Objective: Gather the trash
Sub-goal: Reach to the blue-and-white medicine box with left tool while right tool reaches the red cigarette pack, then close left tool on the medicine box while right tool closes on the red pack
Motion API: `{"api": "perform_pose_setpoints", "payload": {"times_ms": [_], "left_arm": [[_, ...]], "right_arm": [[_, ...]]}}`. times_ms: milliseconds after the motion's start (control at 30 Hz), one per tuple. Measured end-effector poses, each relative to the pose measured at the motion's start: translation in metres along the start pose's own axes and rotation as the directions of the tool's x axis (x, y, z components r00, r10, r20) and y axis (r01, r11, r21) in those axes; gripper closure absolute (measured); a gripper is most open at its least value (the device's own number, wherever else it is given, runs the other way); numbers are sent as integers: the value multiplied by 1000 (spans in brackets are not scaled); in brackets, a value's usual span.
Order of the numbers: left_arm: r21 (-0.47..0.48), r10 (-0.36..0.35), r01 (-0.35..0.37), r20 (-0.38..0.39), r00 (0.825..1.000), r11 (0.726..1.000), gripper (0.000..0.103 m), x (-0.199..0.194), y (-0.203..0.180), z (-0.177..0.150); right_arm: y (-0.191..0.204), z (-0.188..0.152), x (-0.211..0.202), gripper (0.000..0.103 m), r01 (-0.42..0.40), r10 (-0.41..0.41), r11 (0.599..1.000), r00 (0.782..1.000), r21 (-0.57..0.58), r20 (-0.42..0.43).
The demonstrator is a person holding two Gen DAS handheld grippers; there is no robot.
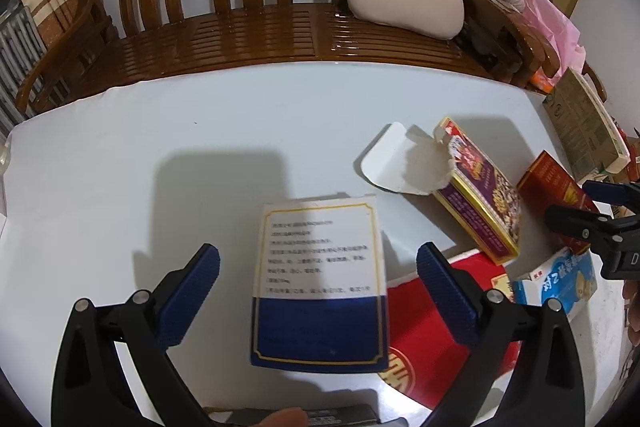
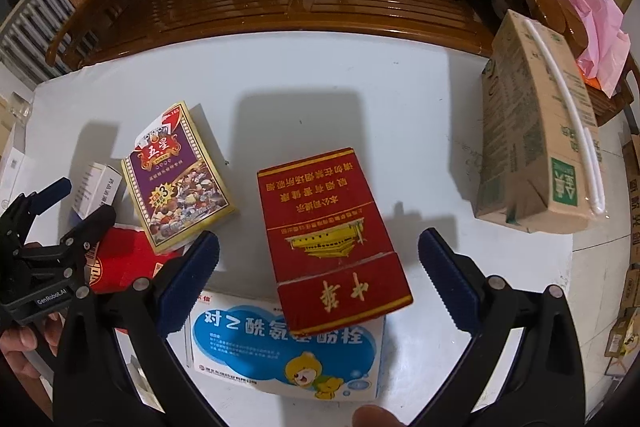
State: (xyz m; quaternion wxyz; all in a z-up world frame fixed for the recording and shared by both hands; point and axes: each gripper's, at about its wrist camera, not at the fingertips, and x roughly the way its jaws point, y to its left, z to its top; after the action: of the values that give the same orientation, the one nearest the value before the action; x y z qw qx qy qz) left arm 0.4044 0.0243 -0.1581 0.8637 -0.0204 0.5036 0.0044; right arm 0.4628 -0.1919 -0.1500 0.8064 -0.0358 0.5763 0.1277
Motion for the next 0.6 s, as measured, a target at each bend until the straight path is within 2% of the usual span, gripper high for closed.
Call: {"api": "perform_pose_setpoints", "payload": {"times_ms": [100,267,300,333,367,400,500,533,600], "left_arm": [[-28,-5,4,-13,1000,1000,7,5,8,3],[-12,-5,4,-39,999,1000,7,11,6,2],[-18,-9,8,-42,999,1000,11,12,6,1],[-29,-17,16,-49,999,999,16,13,7,1],[-36,-18,16,-55,998,999,27,14,7,1],[-35,-10,8,-54,999,999,32,14,7,1],[-9,12,-12,-48,999,1000,40,14,3,0],[-1,15,-15,-43,999,1000,43,14,3,-1],[3,14,-14,-42,999,1000,43,14,3,-1]], "right_arm": [[-1,3,6,5,-11,12,1000,1000,6,-14],[1,3,12,6,8,-8,1000,1000,-3,-19],[1,3,14,11,9,-10,1000,1000,-5,-22],[0,4,16,23,0,0,1000,1000,-2,-29],[0,6,19,30,-7,7,1000,999,1,-38],[0,6,21,37,-8,8,1000,999,2,-47],[-1,7,26,39,-5,6,1000,998,8,-55],[-1,8,27,44,1,-1,1000,999,5,-53],[0,6,27,46,15,-15,1000,999,7,-46]]}}
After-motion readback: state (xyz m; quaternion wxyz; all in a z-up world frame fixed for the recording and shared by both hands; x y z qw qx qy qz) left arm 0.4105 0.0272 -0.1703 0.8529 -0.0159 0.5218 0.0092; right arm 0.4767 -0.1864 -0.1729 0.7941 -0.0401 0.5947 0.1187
